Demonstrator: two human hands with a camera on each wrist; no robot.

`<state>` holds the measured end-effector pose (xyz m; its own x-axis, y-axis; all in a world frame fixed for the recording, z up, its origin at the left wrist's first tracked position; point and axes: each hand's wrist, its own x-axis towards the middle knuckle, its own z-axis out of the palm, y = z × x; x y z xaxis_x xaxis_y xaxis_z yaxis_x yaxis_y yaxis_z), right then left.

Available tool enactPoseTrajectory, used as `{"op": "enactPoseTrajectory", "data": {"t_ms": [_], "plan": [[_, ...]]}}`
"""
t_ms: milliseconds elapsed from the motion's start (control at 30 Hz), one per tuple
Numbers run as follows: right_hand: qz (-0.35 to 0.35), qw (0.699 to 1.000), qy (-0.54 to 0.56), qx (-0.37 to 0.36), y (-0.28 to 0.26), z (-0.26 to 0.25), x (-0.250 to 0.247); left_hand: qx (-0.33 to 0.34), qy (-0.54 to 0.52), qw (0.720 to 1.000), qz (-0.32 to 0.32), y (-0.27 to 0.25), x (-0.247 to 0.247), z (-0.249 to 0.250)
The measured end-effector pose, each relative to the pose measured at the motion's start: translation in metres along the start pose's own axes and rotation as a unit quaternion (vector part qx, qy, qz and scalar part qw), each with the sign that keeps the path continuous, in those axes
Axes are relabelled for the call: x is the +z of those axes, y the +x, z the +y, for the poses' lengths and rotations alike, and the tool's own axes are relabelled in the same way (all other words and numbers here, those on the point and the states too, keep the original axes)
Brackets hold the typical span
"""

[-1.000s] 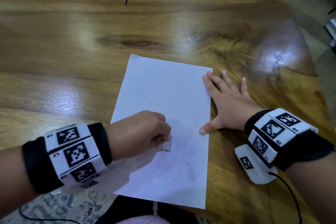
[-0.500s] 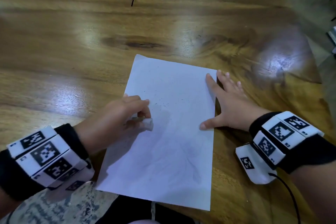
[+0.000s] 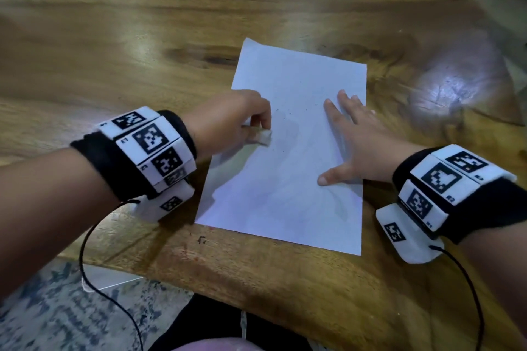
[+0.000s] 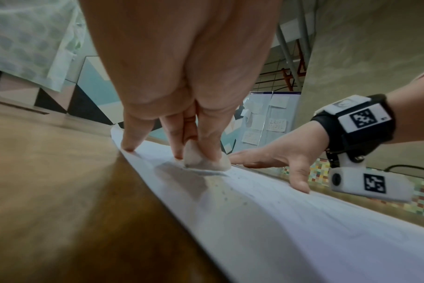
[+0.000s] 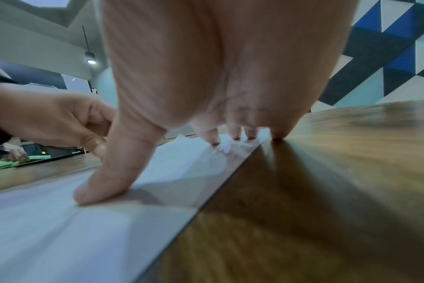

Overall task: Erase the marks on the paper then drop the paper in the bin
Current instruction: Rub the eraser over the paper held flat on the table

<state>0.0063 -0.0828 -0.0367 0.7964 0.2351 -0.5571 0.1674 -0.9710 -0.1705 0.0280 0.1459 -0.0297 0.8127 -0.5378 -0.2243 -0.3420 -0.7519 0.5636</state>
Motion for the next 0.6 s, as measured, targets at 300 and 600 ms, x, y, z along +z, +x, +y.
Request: {"op": "enactPoseTrajectory", "data": {"t_ms": [300,600], "plan": [[-0.023,0.999,-0.042,0.019,0.001,-0.013,0.003,0.011,0.054,0.998,0.031,0.007,-0.003,0.011],[-0.030,0.998,-0.049,0.027,0.000,-0.016,0.002,-0.002,0.040,0.999,0.012,-0.005,0.018,0.015]]}}
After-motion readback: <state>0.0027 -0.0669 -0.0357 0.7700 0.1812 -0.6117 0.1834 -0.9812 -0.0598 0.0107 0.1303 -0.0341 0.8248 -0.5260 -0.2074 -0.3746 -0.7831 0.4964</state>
